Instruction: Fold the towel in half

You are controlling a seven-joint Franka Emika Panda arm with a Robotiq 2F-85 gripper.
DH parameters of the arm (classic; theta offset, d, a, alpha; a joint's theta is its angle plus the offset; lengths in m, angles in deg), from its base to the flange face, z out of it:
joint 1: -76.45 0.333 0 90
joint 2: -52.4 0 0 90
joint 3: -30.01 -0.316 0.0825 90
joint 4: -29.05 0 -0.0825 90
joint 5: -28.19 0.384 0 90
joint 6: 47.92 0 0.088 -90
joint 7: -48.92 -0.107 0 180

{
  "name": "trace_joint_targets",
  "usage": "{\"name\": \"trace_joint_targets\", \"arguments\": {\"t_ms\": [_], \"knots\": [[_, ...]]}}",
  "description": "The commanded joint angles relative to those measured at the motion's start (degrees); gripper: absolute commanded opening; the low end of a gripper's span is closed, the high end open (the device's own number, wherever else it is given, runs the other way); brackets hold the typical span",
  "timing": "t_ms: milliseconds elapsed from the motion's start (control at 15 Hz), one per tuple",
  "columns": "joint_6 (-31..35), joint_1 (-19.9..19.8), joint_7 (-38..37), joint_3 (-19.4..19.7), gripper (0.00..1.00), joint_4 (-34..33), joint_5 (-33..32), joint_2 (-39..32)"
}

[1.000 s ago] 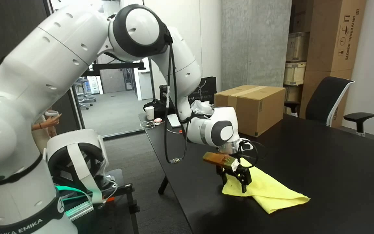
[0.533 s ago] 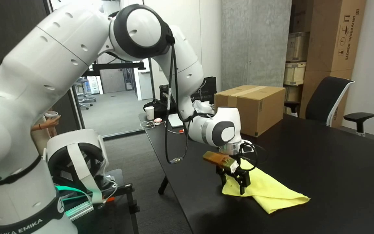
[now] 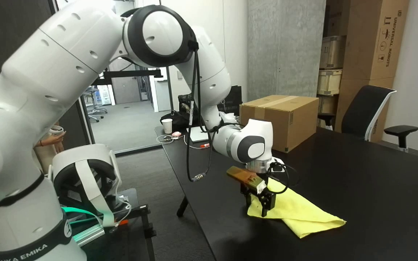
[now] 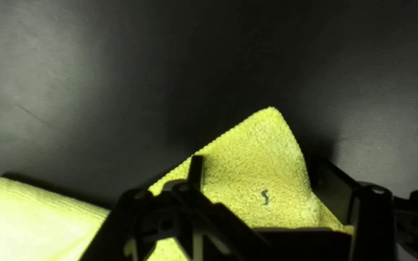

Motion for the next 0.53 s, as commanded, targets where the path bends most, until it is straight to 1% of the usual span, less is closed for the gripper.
{"name": "trace_joint_targets", "arguments": {"t_ms": [0, 67, 267, 333, 400, 467], "knots": [[-2.7, -2.8, 3.2, -2.3, 0.75, -1.7, 3.1, -1.0], [-3.1, -3.4, 3.7, -2.6, 0.73, -1.9, 3.8, -1.2], [-4.5, -4.5, 4.6, -3.2, 0.58, -1.7, 5.3, -0.8], [-4.8, -4.7, 4.7, -3.4, 0.5, -1.7, 5.7, -0.6], [-5.2, -4.7, 4.8, -3.4, 0.39, -1.5, 5.9, -0.1], [-5.6, -4.6, 4.7, -3.4, 0.26, -1.7, 6.0, -0.1]]}}
